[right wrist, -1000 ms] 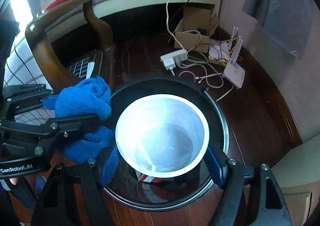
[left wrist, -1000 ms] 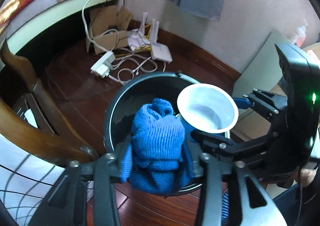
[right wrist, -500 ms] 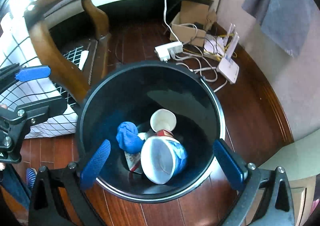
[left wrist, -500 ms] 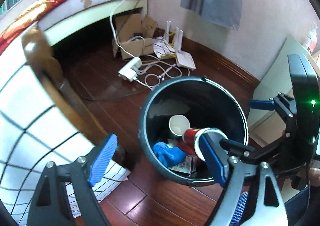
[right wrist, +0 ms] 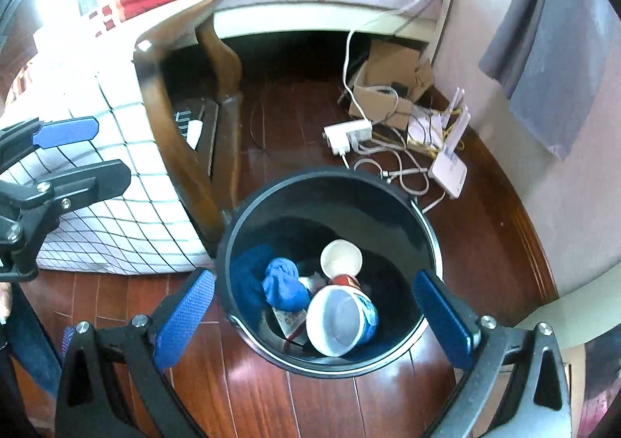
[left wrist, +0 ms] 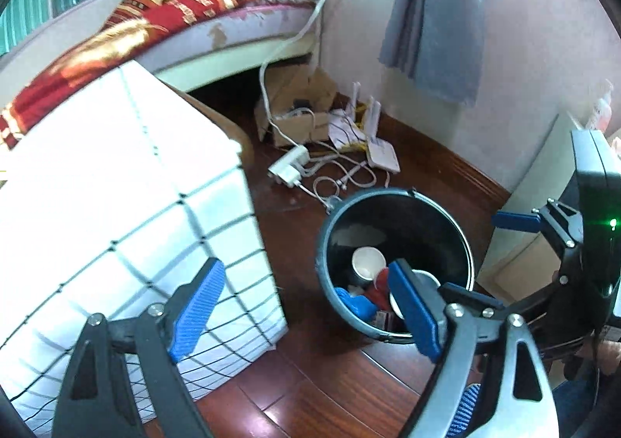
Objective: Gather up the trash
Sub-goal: 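Move both open tools back toward the table, then grasp the green milk carton with left tool while right tool grasps the yellow cloth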
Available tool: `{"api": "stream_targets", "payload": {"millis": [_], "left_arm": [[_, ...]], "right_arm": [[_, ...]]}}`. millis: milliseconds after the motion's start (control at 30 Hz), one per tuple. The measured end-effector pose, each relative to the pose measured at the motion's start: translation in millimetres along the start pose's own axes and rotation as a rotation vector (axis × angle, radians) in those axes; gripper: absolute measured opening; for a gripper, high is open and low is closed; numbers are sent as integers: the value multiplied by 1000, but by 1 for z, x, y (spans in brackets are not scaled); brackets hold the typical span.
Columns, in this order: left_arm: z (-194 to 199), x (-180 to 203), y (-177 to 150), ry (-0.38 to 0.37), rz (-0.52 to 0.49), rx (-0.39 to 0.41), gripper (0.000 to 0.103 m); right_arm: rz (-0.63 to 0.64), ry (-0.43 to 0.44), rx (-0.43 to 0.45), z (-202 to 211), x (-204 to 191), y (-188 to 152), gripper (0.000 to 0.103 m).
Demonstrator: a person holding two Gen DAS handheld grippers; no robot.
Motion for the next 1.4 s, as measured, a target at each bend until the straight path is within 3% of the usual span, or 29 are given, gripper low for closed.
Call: {"api": "stream_targets", "payload": {"millis": [233, 567, 833, 1033, 1167, 1400], "left_arm": [[38, -32, 10, 57, 32, 64, 89], [76, -83, 10, 177, 114, 124, 103], [97, -137, 0, 281, 176, 137, 103], [125, -198, -12, 378, 262, 159, 103], [143, -238, -22, 450, 295, 160, 94], [167, -286, -37, 535, 348, 173, 94]], "right_arm": [[45, 21, 76, 32, -34, 29, 103], [111, 78, 152, 54, -86, 68, 103], [140, 138, 211, 57, -128, 105, 103], [125, 243, 273, 48, -172, 144, 103], [170, 263, 245, 38, -210, 166, 103], [194, 298, 258, 27, -266, 195, 103]]}}
Point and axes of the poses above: each gripper's, at about its wrist camera, not at the fingertips, and z roughly against the way its jaws point, x to its right, y to its top, the point moved 1 cm from there along -z, roughly the way its jaws point, and after that the axes turned 8 degrees about x, right-handed, at the moved point
